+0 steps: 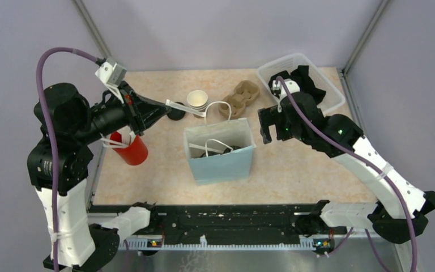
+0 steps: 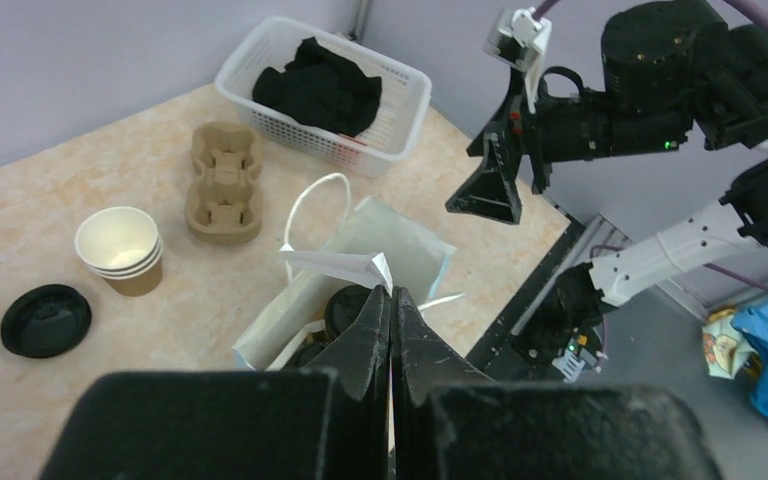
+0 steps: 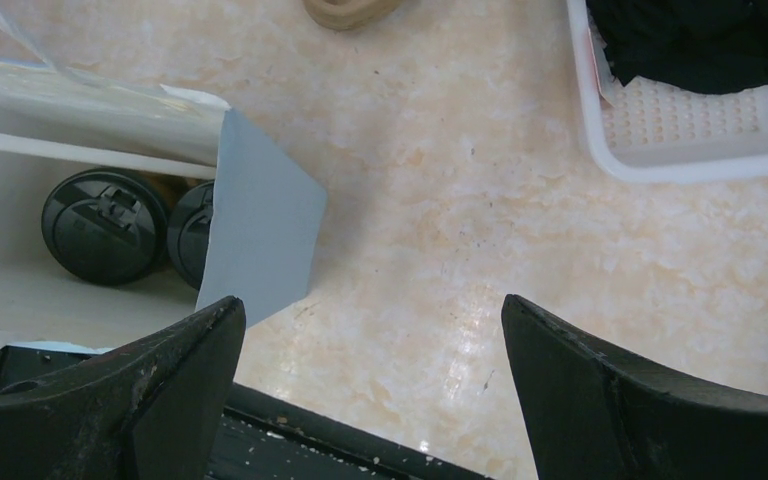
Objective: Pack the takeout coffee
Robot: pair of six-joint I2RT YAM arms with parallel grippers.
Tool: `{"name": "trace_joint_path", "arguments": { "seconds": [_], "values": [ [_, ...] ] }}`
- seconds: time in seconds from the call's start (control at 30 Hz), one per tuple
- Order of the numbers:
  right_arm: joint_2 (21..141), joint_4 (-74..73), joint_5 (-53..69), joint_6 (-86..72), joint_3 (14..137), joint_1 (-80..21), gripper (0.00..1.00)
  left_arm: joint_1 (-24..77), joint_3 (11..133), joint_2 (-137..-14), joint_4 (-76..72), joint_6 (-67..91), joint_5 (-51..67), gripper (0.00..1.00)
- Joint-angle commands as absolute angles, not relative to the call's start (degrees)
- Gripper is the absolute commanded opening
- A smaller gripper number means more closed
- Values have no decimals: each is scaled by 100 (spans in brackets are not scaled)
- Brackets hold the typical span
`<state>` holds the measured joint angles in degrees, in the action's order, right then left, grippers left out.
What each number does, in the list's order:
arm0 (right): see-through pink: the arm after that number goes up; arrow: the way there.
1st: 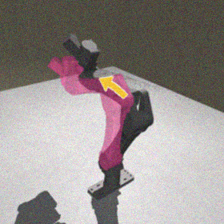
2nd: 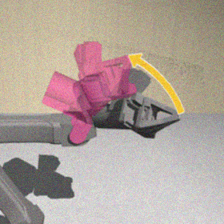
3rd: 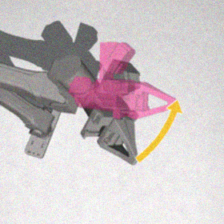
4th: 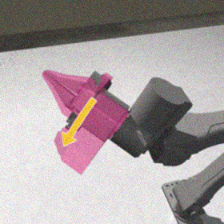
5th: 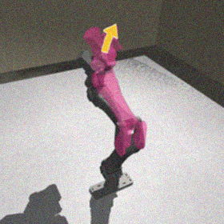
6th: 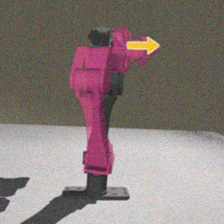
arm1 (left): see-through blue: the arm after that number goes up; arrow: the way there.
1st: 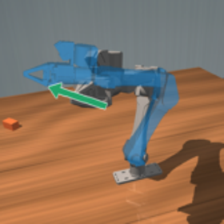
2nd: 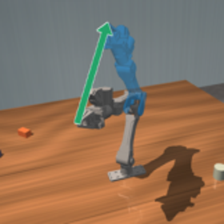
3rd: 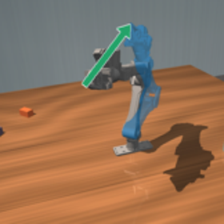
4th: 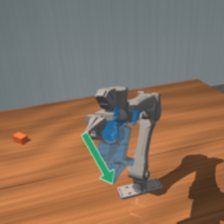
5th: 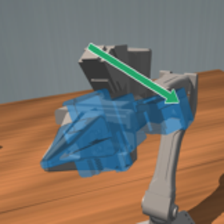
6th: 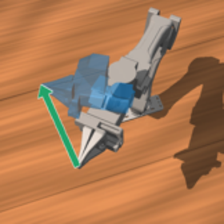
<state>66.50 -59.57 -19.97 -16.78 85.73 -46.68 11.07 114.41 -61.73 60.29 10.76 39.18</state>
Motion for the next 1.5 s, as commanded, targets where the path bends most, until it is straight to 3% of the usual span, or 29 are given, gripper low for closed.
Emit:
{"name": "trace_joint_path", "arguments": {
  "seconds": [0.0, 0.87, 1.4, 1.47],
  "values": [
    [6639, -6111, -2346, -1943, 8892, -4610, 99, 1391, 11307, -6150, 5984, 971, 3969, 0],
    [6010, -5996, -2487, -2722, 8314, -4614, 99, 2480, 10135, -6109, 6258, 1046, 4308, 0],
    [5840, -5999, -2379, -2733, 8119, -4610, 99, 2961, 9880, -6242, 6385, 984, 3823, 0],
    [5843, -5994, -2373, -2725, 8114, -4614, 99, 2961, 9893, -6267, 6373, 1009, 3838, 9]
  ]
}}
